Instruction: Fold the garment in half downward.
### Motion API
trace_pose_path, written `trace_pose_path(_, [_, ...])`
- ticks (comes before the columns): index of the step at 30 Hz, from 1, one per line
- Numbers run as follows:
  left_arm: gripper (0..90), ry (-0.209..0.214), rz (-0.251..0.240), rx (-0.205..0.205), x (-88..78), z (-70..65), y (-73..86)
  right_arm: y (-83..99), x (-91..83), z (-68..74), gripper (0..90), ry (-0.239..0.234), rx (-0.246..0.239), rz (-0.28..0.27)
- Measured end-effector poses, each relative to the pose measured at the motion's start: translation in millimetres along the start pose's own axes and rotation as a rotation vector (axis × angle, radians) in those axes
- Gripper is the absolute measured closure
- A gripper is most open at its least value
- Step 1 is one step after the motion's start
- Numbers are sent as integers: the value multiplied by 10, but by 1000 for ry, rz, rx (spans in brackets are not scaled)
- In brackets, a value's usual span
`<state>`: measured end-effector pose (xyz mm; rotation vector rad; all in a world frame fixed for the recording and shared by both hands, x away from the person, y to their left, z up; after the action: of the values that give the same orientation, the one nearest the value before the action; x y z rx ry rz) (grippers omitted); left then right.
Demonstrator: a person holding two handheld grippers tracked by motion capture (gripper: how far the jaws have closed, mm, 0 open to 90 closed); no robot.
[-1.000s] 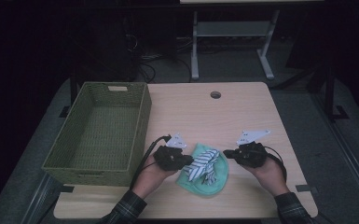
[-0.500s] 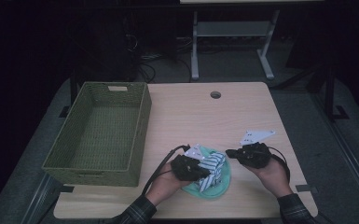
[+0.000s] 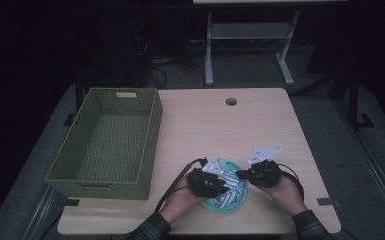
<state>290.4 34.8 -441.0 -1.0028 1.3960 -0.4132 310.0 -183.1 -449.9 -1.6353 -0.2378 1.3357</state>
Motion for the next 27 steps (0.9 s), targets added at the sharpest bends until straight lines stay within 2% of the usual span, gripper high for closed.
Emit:
trace_pose_path(3, [737, -18, 3, -3, -142, 6, 48, 24, 1, -13, 898, 5, 1, 4])
trace_pose_path(5, [745, -13, 14, -20, -187, -3, 112, 45, -3, -24, 898, 8, 4, 8])
trace_pose_path(7, [748, -12, 49, -13, -197, -10, 181, 72, 3, -41, 898, 11, 4, 16])
trace_pose_path(8, [750, -14, 65, -22, -184, -17, 212, 86, 9, -49, 898, 13, 6, 23])
trace_pose_path(11, [758, -57, 123, 7, -131, 8, 279, 119, 47, -74, 898, 15, 4, 36])
trace_pose_path(12, [762, -71, 137, 21, -120, 41, 291, 122, 61, -74, 899, 15, 12, 43])
trace_pose_path(15, [782, -101, 131, 15, -106, 140, 290, 116, 89, -83, 899, 23, 2, 51])
trace_pose_path(17, [781, -127, 135, 22, -107, 213, 272, 95, 93, -91, 899, 27, 4, 45])
trace_pose_path(19, [782, -133, 131, 16, -101, 284, 264, 36, 76, -90, 898, 27, -3, 23])
trace_pose_path(21, [788, -130, 117, -7, -96, 341, 263, -58, 53, -57, 898, 15, -10, -13])
trace_pose_path(23, [805, -123, 110, -13, -95, 371, 263, -155, 52, 4, 898, -15, -16, -47])
trace_pose_path(27, [821, -120, 111, -9, -95, 377, 263, -329, 172, 150, 898, -88, -55, -72])
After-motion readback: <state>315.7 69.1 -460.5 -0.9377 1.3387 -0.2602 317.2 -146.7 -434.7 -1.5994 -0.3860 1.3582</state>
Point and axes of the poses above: each handheld gripper's, and its own axes: x roughly forward along the jaws, y roughly out of its underside, z roughly to its left, the point moved 1 cm from there along x, roughly forward along the jaws, and after that the axes turned 6 degrees about -z, right-handed, at the moved point
